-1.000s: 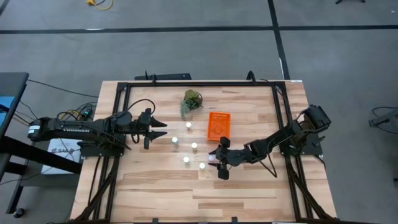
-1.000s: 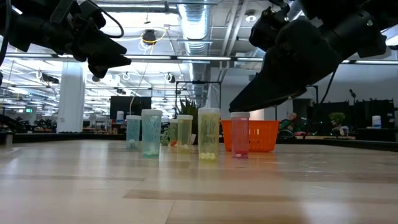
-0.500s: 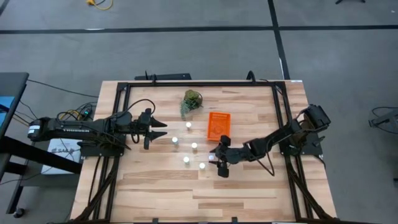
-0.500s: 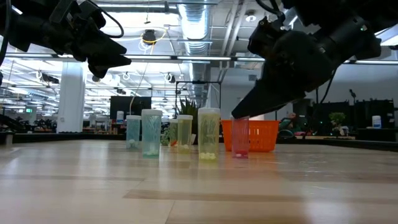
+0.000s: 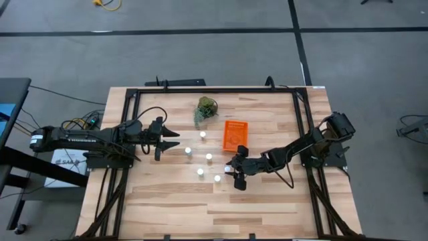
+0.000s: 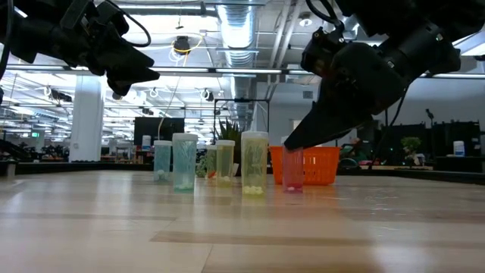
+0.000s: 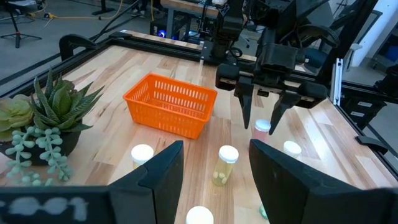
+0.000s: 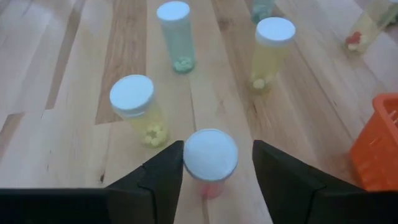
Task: Pick and place pill bottles into a basket
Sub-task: Put the red pill bottle into the basket
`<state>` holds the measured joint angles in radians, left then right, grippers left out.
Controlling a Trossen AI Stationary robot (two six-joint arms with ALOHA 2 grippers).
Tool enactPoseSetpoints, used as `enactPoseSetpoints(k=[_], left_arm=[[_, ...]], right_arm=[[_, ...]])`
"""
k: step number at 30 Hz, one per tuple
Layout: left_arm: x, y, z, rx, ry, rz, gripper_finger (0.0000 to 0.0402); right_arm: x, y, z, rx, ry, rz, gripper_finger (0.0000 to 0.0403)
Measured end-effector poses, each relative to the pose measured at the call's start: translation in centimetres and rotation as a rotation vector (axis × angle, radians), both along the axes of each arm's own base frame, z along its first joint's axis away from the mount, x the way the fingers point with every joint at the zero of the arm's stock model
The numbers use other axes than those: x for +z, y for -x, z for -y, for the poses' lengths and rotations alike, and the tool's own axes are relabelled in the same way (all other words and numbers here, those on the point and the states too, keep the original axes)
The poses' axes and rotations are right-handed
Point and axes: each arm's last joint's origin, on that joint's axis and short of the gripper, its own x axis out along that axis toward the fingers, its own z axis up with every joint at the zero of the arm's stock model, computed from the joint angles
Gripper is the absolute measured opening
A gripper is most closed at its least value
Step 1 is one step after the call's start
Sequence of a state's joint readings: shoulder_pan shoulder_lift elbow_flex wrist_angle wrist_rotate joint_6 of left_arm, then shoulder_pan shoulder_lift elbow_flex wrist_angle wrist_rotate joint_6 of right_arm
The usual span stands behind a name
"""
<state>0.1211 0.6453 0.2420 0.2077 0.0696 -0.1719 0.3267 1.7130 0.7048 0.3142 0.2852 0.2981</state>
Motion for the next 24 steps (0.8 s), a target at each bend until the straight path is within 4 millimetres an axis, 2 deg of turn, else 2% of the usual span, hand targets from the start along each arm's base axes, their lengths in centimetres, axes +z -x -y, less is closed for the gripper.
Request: enactPoseSetpoints(k=[11, 24], left_arm=[[0.00, 0.00, 0.00, 0.001, 0.005, 0.000, 0.0171], [0.00, 0.00, 0.00, 0.003, 0.012, 0.000, 0.0171]], right_arm=[[-0.01, 0.00, 0.00, 0.000, 0.001, 0.000, 0.0117], [0.18, -0.26, 0.09, 0.026, -0.020, -0.004, 0.0120]])
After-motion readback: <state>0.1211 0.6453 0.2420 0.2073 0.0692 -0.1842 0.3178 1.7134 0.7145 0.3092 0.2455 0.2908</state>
